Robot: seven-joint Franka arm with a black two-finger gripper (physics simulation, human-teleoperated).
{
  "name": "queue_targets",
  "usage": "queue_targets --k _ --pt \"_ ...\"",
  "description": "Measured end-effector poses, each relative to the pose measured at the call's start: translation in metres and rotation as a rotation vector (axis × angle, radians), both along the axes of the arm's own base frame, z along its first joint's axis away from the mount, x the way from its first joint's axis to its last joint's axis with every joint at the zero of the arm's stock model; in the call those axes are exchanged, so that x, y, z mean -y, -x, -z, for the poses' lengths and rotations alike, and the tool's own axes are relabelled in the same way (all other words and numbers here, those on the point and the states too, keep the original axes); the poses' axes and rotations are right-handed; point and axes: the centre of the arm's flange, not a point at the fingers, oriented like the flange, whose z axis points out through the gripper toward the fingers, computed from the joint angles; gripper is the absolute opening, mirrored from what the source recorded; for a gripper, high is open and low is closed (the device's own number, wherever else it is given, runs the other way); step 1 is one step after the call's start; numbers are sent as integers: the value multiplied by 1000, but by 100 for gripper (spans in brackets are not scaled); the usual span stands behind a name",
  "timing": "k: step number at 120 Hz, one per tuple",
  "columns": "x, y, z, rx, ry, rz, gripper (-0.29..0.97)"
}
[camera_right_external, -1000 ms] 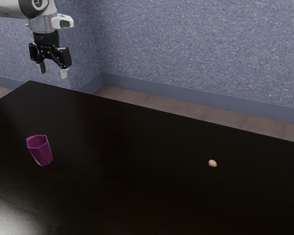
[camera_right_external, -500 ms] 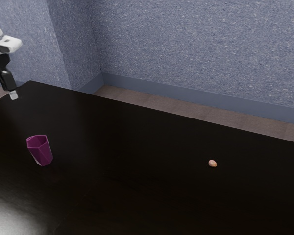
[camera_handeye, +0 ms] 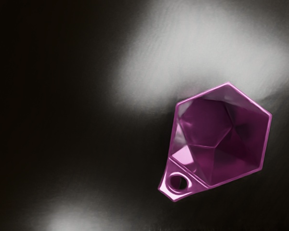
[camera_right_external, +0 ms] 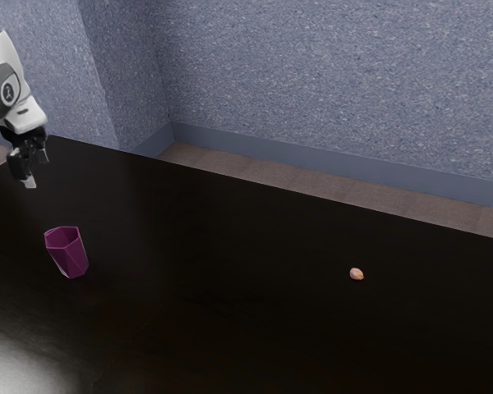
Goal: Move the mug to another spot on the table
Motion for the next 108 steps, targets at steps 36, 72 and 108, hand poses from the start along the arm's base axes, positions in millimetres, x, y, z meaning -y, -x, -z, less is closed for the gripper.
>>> queue_targets --k 36,72,108 --pt "-24 27 59 45 18 222 67" --pt "-29 40 100 101 45 397 67" --pt "-37 25 142 33 14 551 67"
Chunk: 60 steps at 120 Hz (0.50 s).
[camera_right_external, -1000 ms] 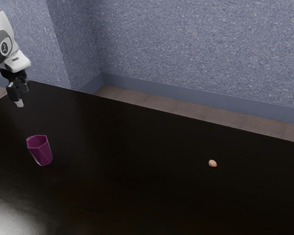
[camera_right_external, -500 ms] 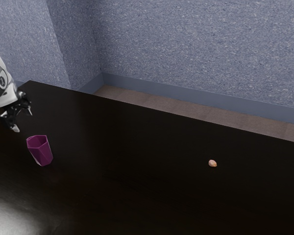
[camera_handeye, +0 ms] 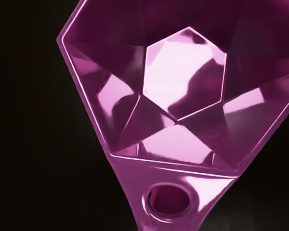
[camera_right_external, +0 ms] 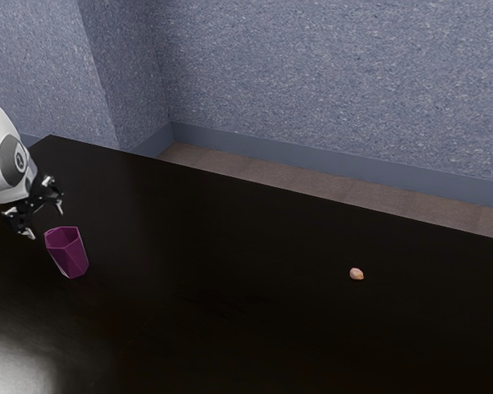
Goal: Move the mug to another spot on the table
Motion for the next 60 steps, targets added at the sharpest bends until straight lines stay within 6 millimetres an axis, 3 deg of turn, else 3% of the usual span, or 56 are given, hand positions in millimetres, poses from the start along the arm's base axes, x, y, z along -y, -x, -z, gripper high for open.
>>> queue_targets --k 60 --pt "5 -6 31 -28 13 90 66"
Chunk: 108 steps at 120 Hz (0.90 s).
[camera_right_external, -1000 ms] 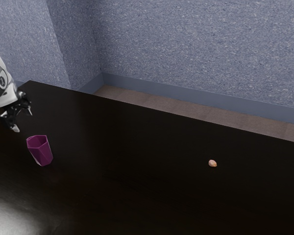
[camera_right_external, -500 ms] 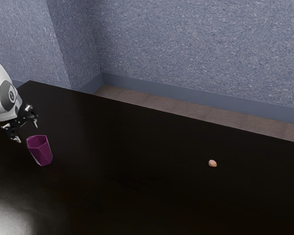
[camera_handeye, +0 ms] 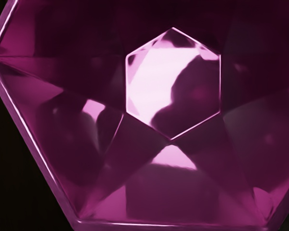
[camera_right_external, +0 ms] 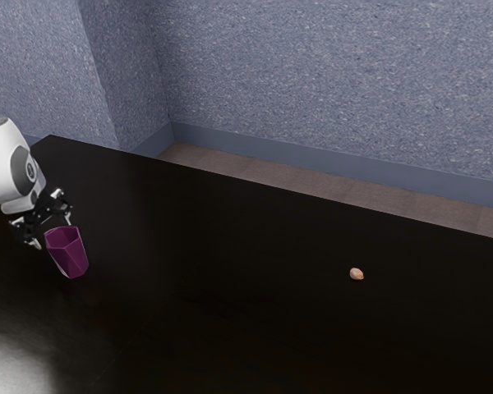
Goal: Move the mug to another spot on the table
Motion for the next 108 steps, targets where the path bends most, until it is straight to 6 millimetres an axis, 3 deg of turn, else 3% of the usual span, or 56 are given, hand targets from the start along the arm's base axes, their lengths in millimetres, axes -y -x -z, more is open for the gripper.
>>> queue_targets --k 38,87,108 --pt "3 0 10 -7 15 -16 61" --pt "5 -2 10 3 26 -30 23" --pt "4 -2 10 16 21 -34 17"
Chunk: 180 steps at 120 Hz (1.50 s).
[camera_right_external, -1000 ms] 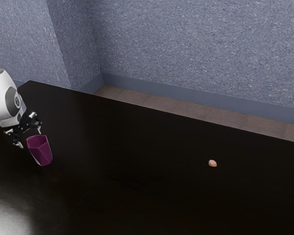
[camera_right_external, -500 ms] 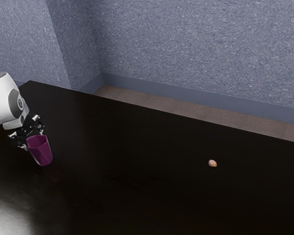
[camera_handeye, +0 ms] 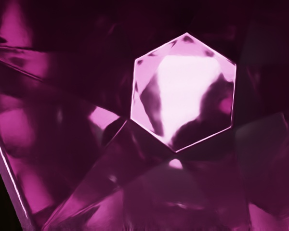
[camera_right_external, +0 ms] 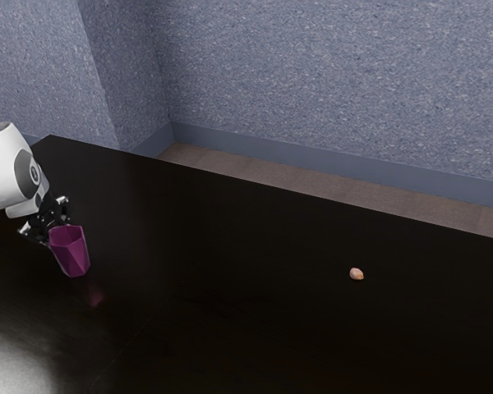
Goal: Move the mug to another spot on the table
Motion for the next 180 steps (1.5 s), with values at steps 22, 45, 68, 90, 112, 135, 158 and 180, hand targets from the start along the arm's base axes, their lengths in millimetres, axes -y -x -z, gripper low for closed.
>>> queue_targets --k 22,45,68,90,112,135,158,180 --pt "-2 0 -5 18 -4 -4 9" --pt "-4 1 -15 49 5 -16 5" --pt "-7 5 -27 106 54 -59 -1" --pt "-3 9 -34 145 160 -88 -4" --pt "29 -7 -25 154 288 -70 -4" --pt "99 -40 -13 123 333 30 -5" --pt "147 -52 -9 78 306 85 -5" --pt "170 -48 -13 54 320 70 -5"
